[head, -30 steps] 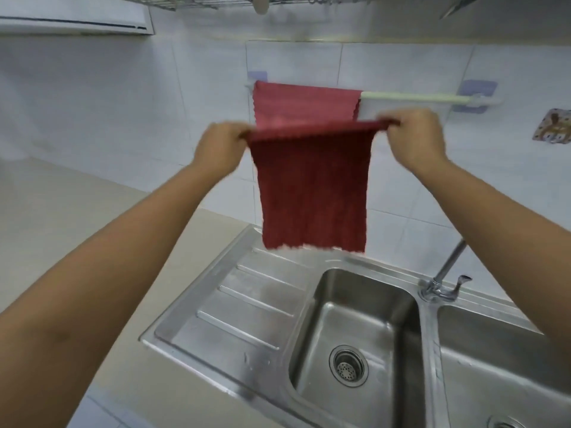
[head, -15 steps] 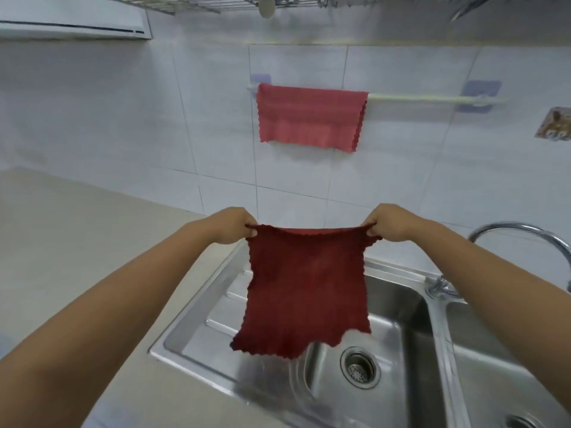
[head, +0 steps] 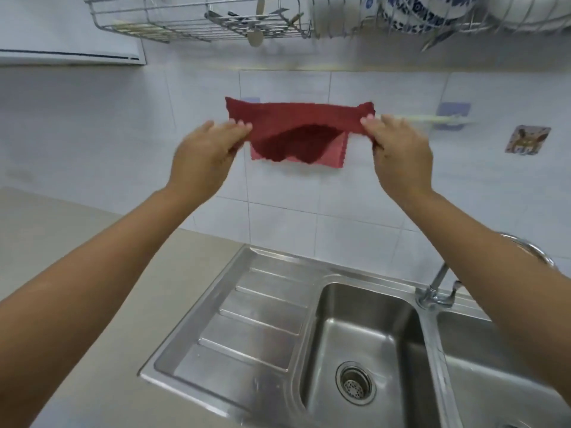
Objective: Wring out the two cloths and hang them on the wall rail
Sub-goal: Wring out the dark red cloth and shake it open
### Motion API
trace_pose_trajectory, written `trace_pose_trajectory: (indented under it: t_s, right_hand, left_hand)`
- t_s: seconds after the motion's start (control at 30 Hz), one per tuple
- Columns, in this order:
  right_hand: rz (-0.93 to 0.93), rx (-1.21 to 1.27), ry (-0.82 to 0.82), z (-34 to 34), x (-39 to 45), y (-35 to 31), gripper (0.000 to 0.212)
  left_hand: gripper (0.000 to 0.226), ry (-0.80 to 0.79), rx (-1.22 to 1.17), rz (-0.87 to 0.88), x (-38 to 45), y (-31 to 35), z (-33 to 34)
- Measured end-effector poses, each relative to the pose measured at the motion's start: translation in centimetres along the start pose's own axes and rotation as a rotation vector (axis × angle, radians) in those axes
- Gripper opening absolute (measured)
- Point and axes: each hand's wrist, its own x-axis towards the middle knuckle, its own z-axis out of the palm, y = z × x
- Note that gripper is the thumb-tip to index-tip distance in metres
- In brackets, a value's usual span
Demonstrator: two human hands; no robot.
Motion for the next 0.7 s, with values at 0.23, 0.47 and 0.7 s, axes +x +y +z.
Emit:
trace_pose_trajectory:
  t_s: [0.23,0.47,0.7]
  right_hand:
    - [0.162,0.128,-1.31,2.1,-6.2,1.2,0.022]
    - [0.379,0.268,-0.902,2.1,-5.7,2.0,0.028]
    - [0.422,0.309,-0.905,1.2,-5.0,2.7,0.025]
  left_hand:
    - [0.017,-1.221,-0.222,-0.253,-5.8,-0.7,2.9]
    - [0.028,-0.786,-0.266,-0.324,-4.0,-0.5,2.4]
    - [0.026,-0.81,-0.266,-0.297,-3.8,-0.4,3.0]
